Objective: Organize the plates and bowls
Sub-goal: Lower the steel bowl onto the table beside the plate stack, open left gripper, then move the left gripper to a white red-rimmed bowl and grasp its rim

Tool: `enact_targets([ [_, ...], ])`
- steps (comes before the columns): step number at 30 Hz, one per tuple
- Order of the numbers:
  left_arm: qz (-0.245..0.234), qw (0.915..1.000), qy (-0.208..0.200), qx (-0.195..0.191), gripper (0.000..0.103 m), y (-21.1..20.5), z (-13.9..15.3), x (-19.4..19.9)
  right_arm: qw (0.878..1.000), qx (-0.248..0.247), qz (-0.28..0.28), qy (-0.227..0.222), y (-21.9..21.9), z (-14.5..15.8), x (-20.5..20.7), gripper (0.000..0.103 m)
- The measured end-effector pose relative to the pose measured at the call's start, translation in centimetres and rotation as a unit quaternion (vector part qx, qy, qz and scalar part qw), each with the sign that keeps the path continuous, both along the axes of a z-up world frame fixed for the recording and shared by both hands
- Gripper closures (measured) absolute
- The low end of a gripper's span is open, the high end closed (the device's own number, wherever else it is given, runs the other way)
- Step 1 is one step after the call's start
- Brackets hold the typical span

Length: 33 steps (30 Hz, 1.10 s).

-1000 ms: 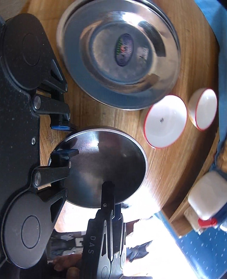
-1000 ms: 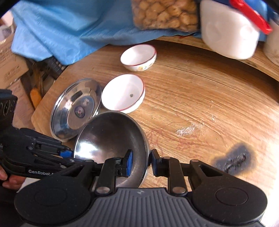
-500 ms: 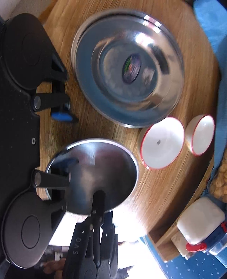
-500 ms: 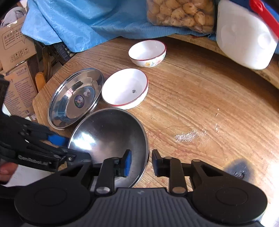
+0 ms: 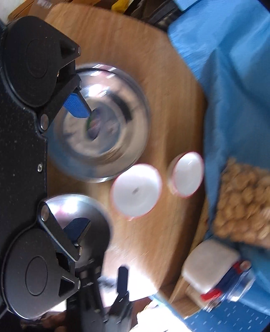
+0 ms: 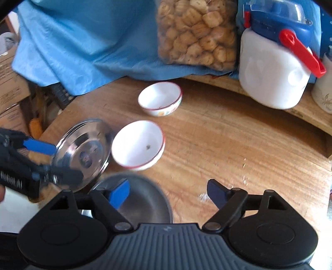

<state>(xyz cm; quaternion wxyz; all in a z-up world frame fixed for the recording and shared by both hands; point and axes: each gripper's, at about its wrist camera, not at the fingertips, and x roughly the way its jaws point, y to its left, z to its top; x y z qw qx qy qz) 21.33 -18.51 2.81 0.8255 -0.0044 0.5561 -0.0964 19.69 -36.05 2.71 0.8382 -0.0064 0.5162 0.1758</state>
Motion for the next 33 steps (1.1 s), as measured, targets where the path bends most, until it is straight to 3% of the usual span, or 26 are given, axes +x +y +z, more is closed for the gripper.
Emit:
enact_targets([
  [11,-0.039,0.9976,-0.031,0.047,0.001,0.4,-0.9,6.7,0.999,-0.037,-0.033,0.002,2.1,-0.9,2.0,0.004],
  [25,-0.134,0.9878,-0.032,0.073,0.001,-0.6,-2.8,8.7,0.996,-0.043,-0.078,0.008,2.0,-1.6,2.2,0.002],
  [33,-0.151,0.9854,-0.016,0.076,0.001,-0.9,-3.9,9.5,0.995,-0.043,-0.085,0.014,2.2,-2.2,3.0,0.002],
])
